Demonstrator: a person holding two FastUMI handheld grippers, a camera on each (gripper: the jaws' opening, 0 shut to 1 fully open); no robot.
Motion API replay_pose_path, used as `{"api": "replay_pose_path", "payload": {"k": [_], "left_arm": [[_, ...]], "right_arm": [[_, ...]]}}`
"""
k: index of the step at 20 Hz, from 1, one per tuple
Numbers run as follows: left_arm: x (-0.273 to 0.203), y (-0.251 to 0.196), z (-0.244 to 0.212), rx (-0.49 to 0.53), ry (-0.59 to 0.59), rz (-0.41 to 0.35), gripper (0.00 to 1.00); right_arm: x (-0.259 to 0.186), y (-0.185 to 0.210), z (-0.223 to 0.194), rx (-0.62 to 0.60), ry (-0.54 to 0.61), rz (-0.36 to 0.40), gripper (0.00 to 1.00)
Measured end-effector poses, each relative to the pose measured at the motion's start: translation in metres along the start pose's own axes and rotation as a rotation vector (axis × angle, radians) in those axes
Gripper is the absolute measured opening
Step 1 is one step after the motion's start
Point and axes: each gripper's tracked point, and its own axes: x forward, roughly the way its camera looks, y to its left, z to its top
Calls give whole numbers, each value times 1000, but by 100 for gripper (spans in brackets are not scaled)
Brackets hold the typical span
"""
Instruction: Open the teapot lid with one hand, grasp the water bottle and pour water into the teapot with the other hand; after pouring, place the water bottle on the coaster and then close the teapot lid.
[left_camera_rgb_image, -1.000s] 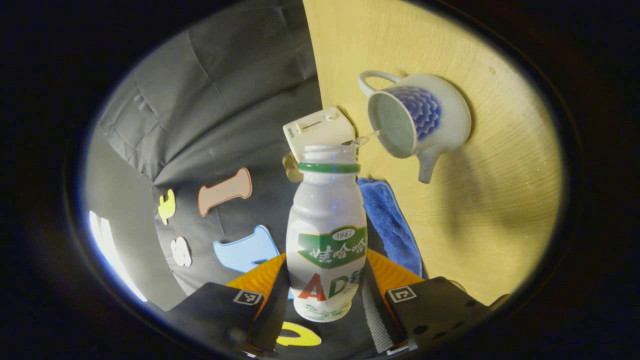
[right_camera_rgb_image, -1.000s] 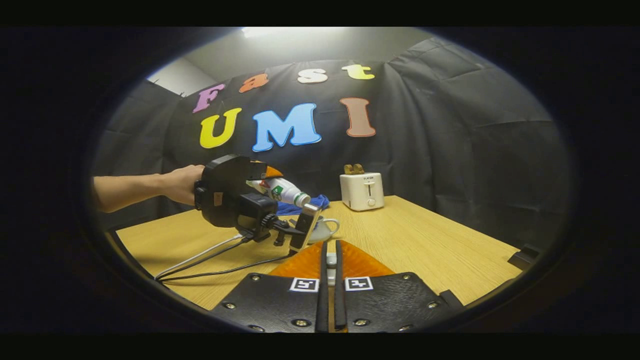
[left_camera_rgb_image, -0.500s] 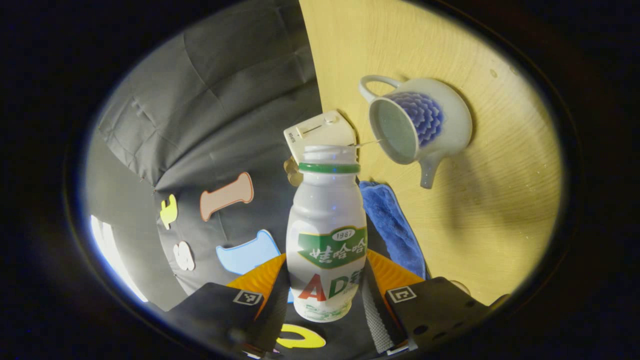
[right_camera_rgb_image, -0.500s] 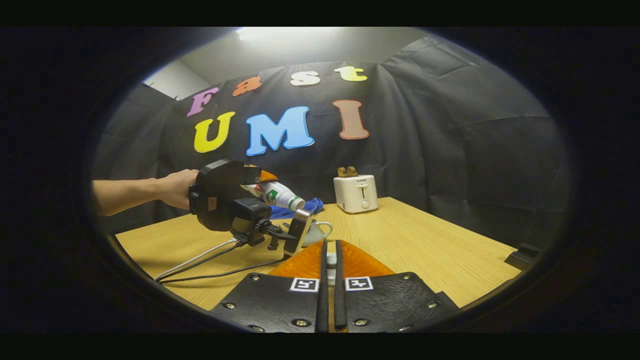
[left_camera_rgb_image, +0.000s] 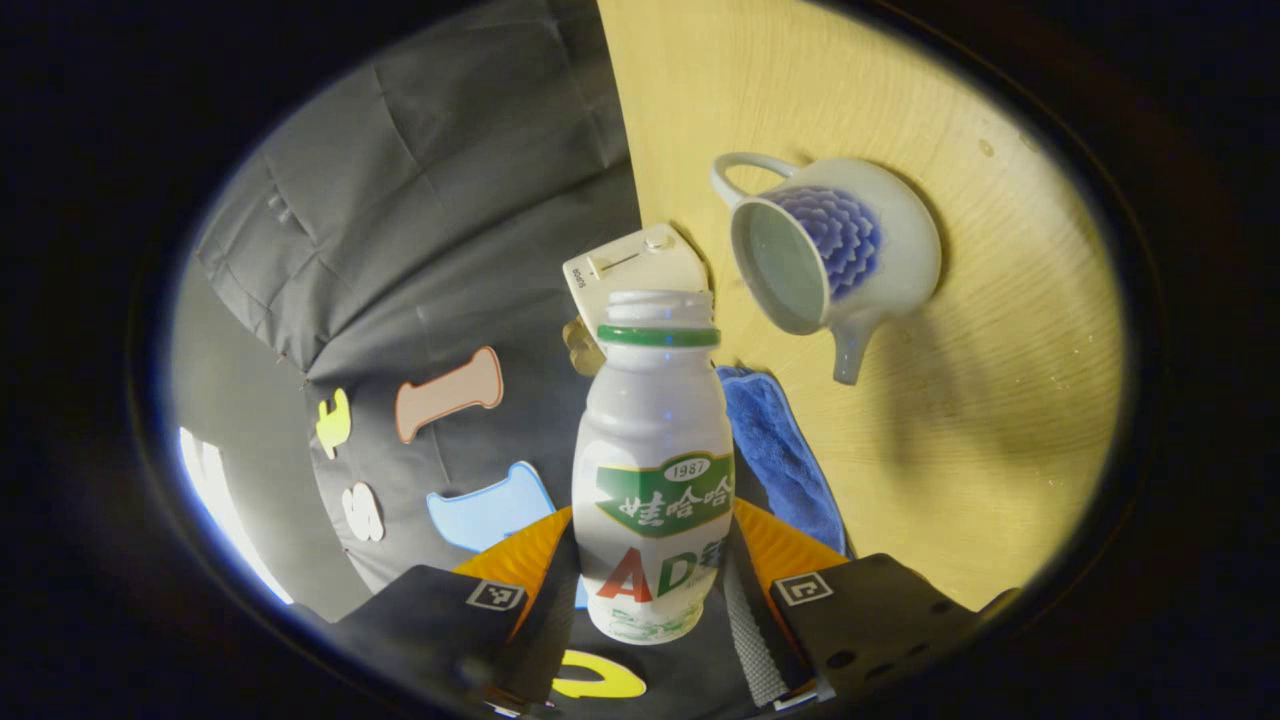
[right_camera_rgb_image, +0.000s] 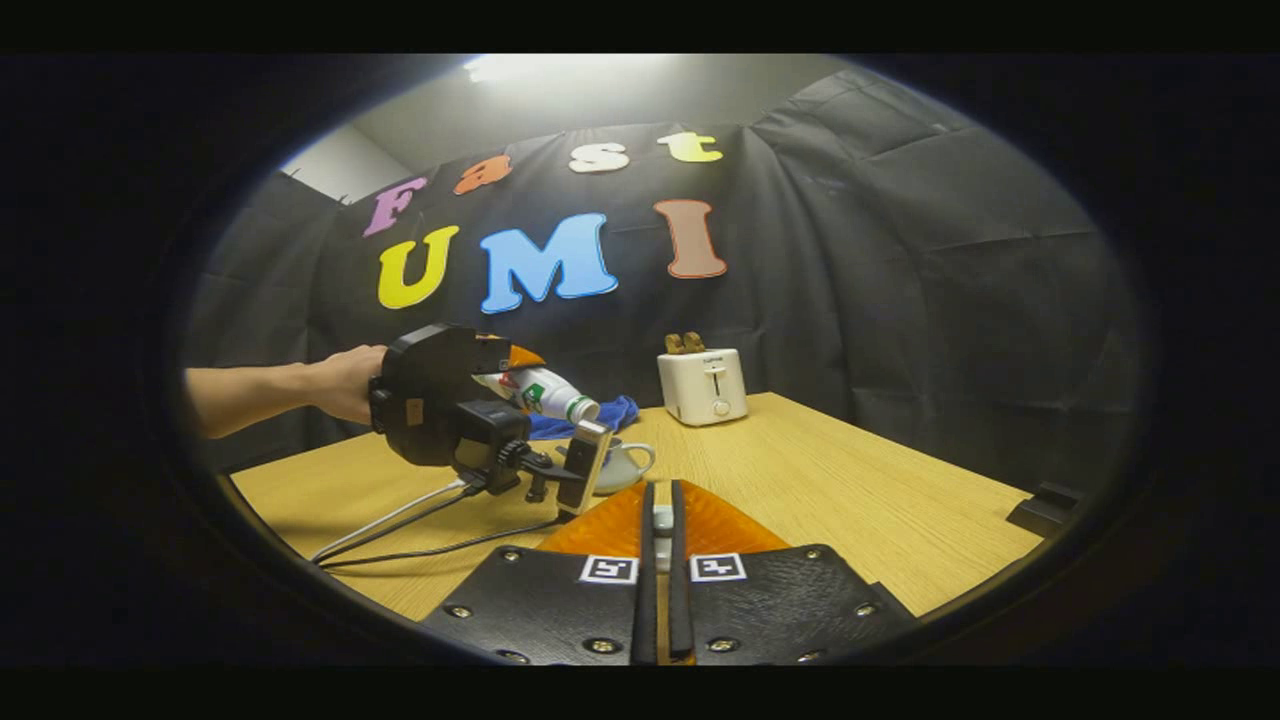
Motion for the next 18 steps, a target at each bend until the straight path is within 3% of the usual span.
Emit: {"api": "replay_pose_path", "payload": {"k": [2,3,4,6,7,9,10,13,14,16,17,18], "left_arm": [[0,0,-1,-13,1,0,82],[0,0,-2,-27,-1,-1,76],[0,-2,-2,-51,-6,-7,76],[-3,-8,0,-115,-14,-23,75],[-5,-13,2,-152,-23,-35,75],[-8,-24,5,-234,-34,-66,76],[-8,-31,5,-279,-36,-82,75],[-11,-49,4,-402,-34,-120,75],[-11,-54,3,-434,-34,-131,76],[-11,-64,2,-502,-35,-153,76],[-12,-66,1,-525,-32,-159,76],[-13,-68,-2,-552,-29,-162,76]], "right_arm": [[-1,0,0,4,3,-1,5],[-1,0,0,5,6,-2,5],[-2,0,-1,3,8,-4,0],[-3,2,1,0,6,-1,0],[-2,2,1,-3,7,-1,5],[-1,4,1,-6,10,0,0],[-1,5,1,-5,11,2,5],[-1,8,4,-20,6,8,5],[2,8,3,-27,9,9,0],[4,13,2,-23,17,23,0],[5,15,3,-19,19,30,5],[6,15,5,-22,15,32,0]]}}
